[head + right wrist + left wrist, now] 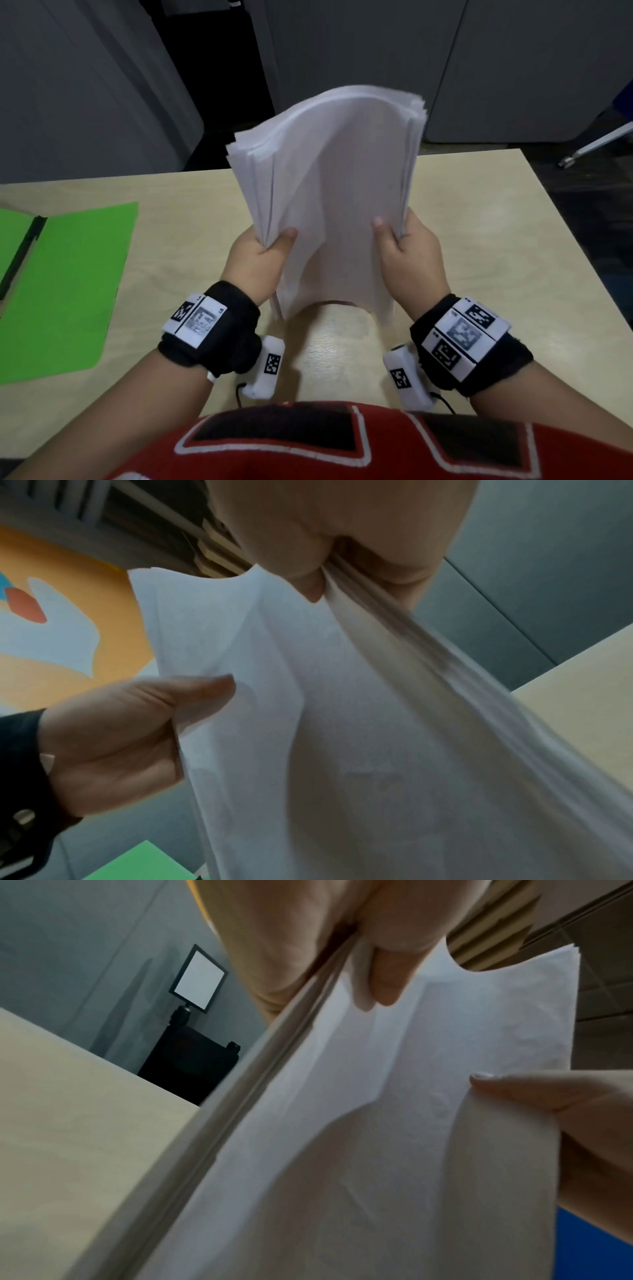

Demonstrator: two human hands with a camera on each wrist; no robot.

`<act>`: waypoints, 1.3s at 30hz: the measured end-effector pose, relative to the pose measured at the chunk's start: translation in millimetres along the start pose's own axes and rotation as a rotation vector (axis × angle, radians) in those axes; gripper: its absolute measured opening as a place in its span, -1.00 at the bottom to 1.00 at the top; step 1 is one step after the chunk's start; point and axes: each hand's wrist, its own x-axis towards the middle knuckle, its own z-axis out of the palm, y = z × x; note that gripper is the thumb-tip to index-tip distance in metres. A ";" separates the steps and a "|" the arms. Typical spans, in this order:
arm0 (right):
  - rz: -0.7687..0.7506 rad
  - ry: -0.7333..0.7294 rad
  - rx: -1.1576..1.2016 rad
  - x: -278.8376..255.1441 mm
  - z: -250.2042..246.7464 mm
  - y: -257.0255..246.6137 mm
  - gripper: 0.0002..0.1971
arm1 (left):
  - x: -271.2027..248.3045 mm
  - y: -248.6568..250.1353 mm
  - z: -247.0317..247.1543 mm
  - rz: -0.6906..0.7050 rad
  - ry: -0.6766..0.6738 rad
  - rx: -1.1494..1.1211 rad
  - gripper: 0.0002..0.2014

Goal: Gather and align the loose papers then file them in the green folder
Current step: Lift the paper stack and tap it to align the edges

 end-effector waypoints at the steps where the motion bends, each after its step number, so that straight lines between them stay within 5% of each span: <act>1: -0.014 0.046 0.037 0.1 -1.3 -0.7 -0.81 | -1.9 2.3 -1.0 0.022 0.019 -0.018 -0.93; 7: 0.080 -0.139 -0.086 0.3 3.2 1.4 -0.82 | -3.5 -4.8 8.9 -0.034 -0.095 0.085 -0.89; 13: 0.080 0.001 -0.016 11.8 -5.2 -3.3 -0.66 | -0.4 -1.9 9.1 0.082 0.022 -0.029 -0.84; 18: 0.130 -0.136 -0.112 10.0 3.6 5.4 -0.62 | 0.8 -7.9 14.8 0.044 -0.110 0.119 -0.73; 23: -0.013 0.141 0.132 -0.3 -2.5 -1.2 -0.77 | 1.6 -6.3 3.7 0.090 0.051 0.014 -0.85; 28: -0.009 -0.074 0.005 -3.4 2.4 1.9 -0.76 | -6.0 -13.9 7.1 0.025 0.046 -0.025 -0.94; 33: 0.063 0.115 0.122 -5.8 2.7 5.1 -0.89 | -3.8 -7.3 0.0 0.117 0.092 0.005 -0.90; 37: 0.228 -0.155 -0.038 -7.1 9.3 11.2 -0.82 | -5.5 -18.8 4.6 -0.043 -0.012 0.087 -0.79; 39: 0.291 -0.164 -0.049 -7.2 7.1 17.4 -0.78 | -1.0 -26.5 0.7 -0.095 0.031 0.135 -0.80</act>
